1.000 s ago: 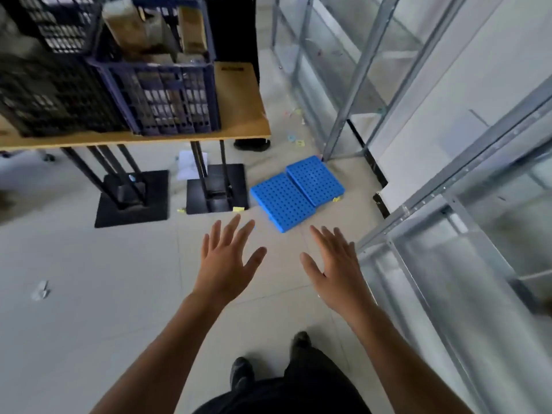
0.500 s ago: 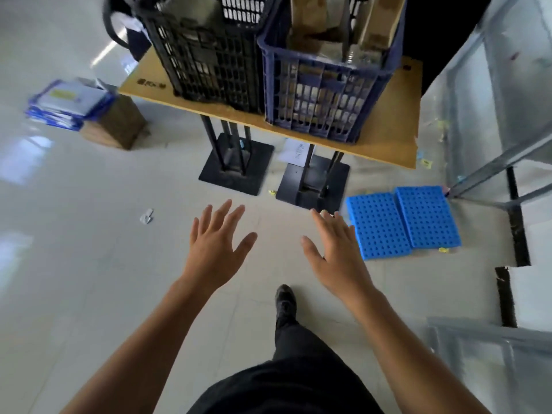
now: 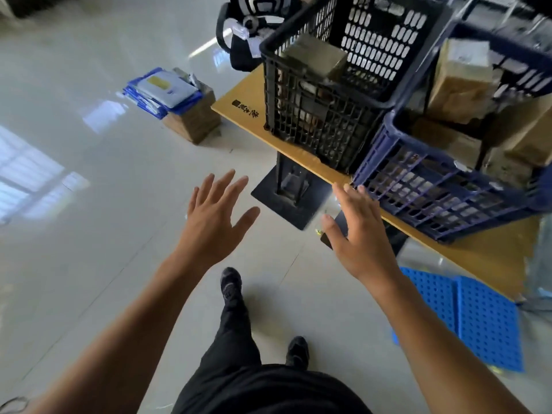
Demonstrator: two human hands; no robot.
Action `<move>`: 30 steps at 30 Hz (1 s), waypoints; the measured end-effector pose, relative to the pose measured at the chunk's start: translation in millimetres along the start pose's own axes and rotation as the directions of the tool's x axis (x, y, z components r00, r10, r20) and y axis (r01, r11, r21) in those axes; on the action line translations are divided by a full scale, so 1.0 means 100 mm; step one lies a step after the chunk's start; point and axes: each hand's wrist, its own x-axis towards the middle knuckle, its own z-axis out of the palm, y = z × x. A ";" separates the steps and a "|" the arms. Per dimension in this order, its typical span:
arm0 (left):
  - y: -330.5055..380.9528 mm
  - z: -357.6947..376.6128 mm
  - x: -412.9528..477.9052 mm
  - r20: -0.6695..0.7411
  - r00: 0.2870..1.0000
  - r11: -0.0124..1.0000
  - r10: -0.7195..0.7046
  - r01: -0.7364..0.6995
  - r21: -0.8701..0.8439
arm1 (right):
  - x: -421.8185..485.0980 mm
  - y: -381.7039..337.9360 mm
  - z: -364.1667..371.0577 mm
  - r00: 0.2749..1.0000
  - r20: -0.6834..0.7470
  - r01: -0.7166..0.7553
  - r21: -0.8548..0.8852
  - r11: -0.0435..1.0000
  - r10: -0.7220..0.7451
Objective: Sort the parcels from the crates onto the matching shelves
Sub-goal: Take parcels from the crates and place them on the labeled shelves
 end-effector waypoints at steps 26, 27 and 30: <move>-0.13 -0.65 3.82 0.113 0.864 0.871 0.491 -0.487 -0.068 | 2.95 -0.31 -0.32 0.944 -0.219 -0.268 -0.066 0.961 0.248; -0.05 -0.62 4.00 0.130 0.849 0.859 0.512 -0.509 -0.056 | 3.05 -0.23 -0.36 0.942 -0.212 -0.275 -0.049 0.960 0.259; 0.22 -0.48 4.51 0.249 0.803 0.830 0.542 -0.558 -0.007 | 3.32 0.01 -0.45 0.944 -0.157 -0.299 -0.042 0.953 0.289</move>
